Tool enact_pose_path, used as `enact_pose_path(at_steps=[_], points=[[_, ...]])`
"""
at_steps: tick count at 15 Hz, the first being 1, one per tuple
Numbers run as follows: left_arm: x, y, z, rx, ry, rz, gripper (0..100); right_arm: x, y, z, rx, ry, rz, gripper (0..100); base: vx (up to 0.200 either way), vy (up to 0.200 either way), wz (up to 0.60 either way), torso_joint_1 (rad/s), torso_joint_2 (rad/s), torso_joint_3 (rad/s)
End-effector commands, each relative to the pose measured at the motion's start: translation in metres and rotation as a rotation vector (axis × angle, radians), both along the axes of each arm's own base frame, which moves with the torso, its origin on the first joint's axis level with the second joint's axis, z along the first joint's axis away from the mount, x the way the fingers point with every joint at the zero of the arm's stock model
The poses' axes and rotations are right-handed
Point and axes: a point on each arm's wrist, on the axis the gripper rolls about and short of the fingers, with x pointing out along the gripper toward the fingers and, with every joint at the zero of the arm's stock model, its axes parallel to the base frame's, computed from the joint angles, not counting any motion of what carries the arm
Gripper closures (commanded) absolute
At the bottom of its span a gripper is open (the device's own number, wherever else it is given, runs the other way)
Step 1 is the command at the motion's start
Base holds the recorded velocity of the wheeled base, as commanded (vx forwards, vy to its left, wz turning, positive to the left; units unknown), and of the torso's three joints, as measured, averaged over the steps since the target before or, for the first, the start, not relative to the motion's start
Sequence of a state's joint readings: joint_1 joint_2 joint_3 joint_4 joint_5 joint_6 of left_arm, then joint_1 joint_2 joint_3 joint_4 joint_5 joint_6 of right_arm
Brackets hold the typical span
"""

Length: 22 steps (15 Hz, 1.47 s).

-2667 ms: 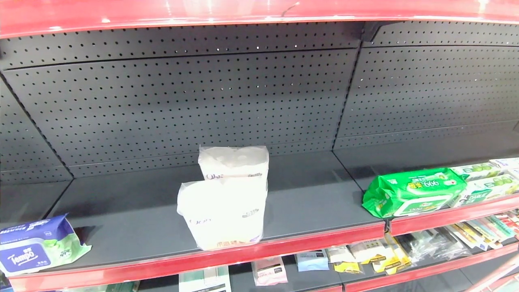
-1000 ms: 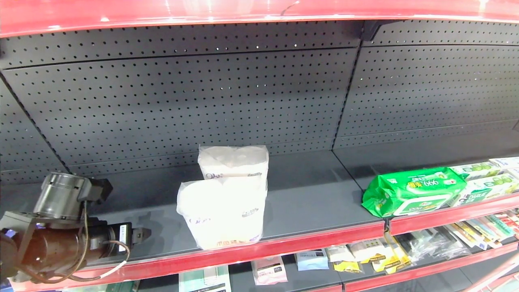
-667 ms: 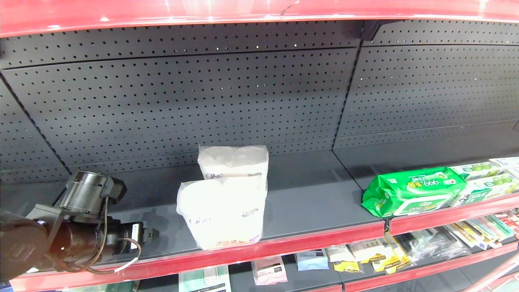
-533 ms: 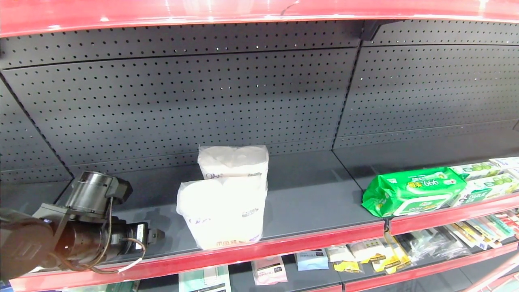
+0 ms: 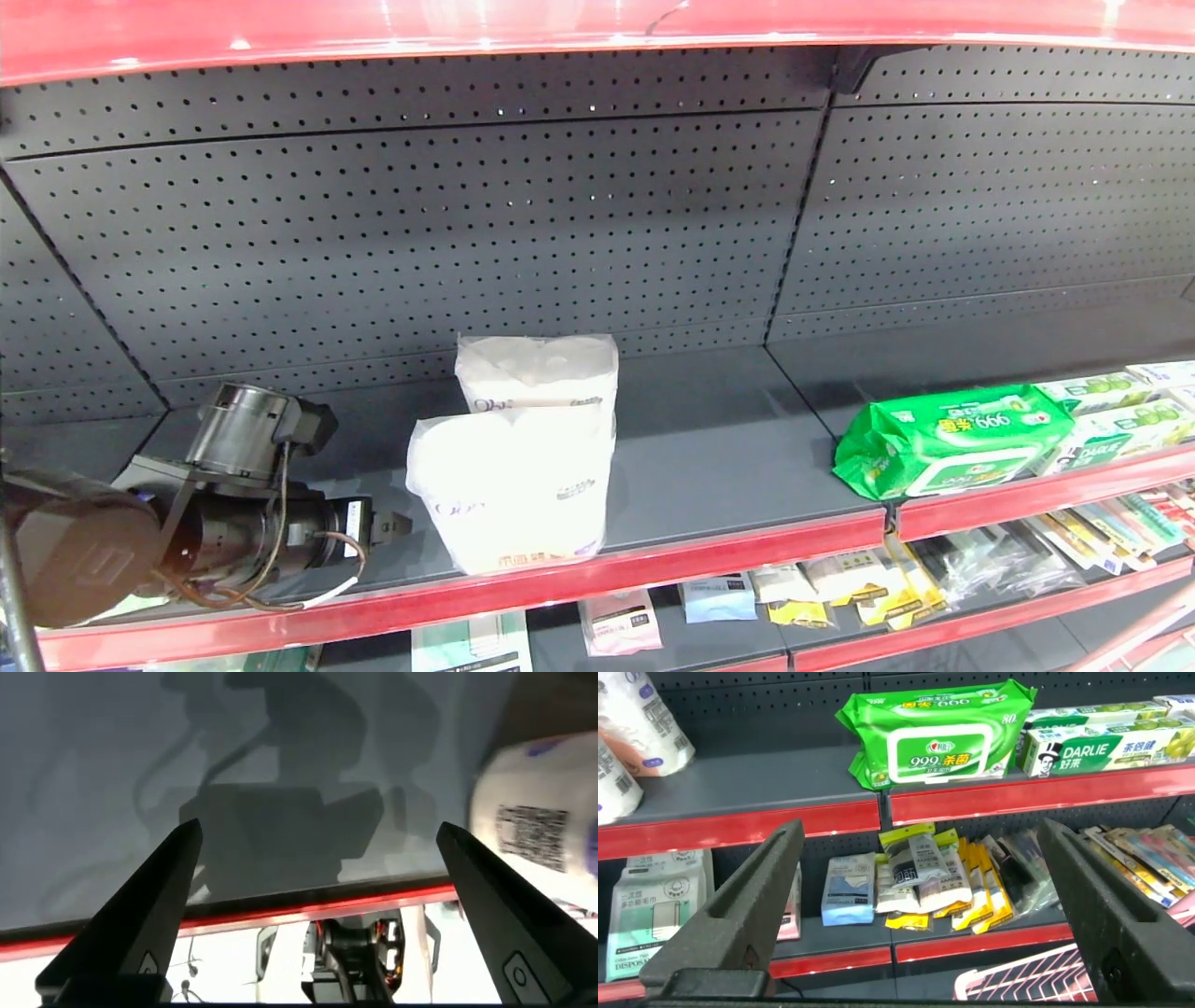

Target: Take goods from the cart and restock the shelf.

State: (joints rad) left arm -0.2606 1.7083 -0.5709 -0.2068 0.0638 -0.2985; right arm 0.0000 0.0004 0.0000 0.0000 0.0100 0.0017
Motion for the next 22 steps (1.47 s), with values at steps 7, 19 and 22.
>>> enact_pose_path(at_steps=[7,19,22], points=[[0.008,-0.015,-0.007,-0.032,-0.006,-0.030,0,0.000,0.000,0.000,0.000,0.000,0.001,0,0.000,0.000,0.00,0.000,0.00,0.000],[0.016,-0.029,-0.004,-0.039,-0.028,-0.074,0,0.000,0.000,0.000,0.000,0.000,0.001,0,0.000,0.000,0.00,0.000,0.00,0.000],[0.015,-0.032,-0.004,-0.038,-0.025,-0.083,0,0.000,0.000,0.000,0.000,0.000,0.001,0,0.000,0.000,0.00,0.000,0.00,0.000]])
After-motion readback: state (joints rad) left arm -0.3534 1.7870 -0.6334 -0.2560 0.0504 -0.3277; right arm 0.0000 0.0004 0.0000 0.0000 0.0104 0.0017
